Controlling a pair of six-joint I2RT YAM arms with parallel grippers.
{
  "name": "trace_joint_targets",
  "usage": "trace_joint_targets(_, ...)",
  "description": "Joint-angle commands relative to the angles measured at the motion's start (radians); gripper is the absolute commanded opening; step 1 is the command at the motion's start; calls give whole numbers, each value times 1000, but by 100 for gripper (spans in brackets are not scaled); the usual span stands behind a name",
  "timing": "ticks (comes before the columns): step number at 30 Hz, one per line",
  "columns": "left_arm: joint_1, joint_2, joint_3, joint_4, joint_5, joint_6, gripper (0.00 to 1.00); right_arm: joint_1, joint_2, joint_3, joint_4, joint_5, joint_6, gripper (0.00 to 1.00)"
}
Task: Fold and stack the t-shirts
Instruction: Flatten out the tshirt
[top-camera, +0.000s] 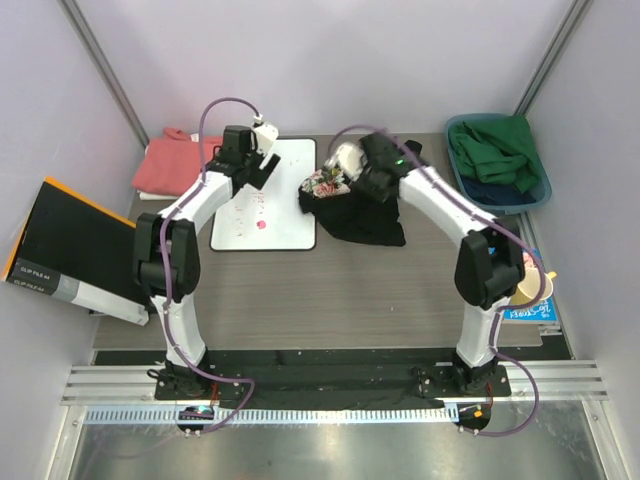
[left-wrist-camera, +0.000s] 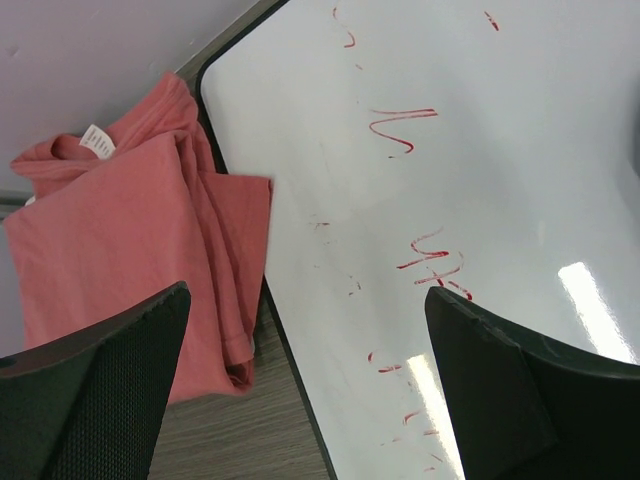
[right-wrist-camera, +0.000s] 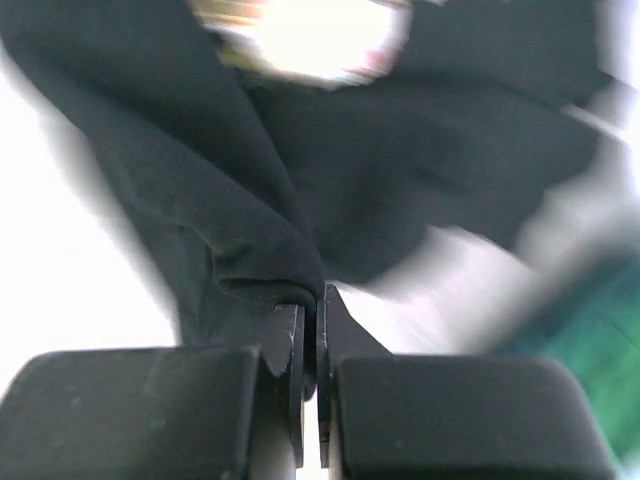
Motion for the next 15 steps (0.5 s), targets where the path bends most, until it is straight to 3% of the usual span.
trace_joint_targets(1,0,-71,-5,-17,99,28,100,-131,-68,108,-3,310,53,1)
trace_joint_targets(6,-1,-80,-30,-46,284,147,100,-270,-78,153,79,440,93,1)
trace_joint_targets(11,-60,-46,-28,-56,467,258,100,-277,-91,168,222,561,25,1)
trace_joint_targets(15,-148,21,19,-13,519,321,100,-283,-105,138,363,609,-108,1)
